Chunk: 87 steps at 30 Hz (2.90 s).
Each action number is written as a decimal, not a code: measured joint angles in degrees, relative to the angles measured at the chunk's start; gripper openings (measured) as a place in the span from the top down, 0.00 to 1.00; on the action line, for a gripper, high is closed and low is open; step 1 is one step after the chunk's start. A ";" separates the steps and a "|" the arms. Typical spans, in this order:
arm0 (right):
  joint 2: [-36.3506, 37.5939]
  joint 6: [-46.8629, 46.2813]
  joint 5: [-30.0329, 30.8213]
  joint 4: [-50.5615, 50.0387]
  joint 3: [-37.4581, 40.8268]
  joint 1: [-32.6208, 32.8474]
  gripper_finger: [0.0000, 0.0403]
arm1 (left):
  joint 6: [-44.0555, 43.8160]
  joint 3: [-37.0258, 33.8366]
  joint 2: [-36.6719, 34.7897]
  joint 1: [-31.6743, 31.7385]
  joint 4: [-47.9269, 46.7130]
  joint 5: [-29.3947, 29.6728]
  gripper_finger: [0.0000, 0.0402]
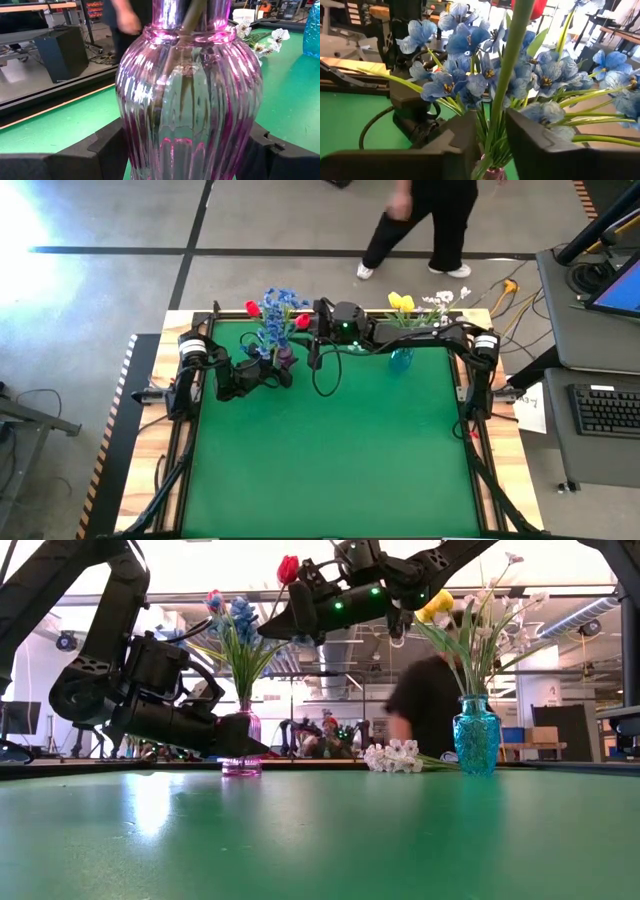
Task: Sort flowers into vase by color
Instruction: Put the red tulip into the purple vase
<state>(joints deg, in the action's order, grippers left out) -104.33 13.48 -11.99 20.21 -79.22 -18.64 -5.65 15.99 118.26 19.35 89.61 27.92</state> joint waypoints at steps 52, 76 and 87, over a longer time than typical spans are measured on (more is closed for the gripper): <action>-1.11 2.56 3.06 3.13 -0.31 1.38 0.98 | 0.33 0.00 0.02 -0.04 -0.12 -0.04 0.36; 2.47 1.06 3.08 -2.05 -0.24 1.54 0.62 | 0.57 0.02 0.02 -0.04 -0.48 -0.02 0.36; 2.72 2.52 3.19 -1.52 -0.24 2.19 0.96 | 0.94 0.02 0.02 -0.04 -0.48 -0.04 0.36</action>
<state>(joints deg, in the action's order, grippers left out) -101.61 16.00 -8.80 18.69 -79.46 -16.45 -4.71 16.01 118.28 19.31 89.12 27.88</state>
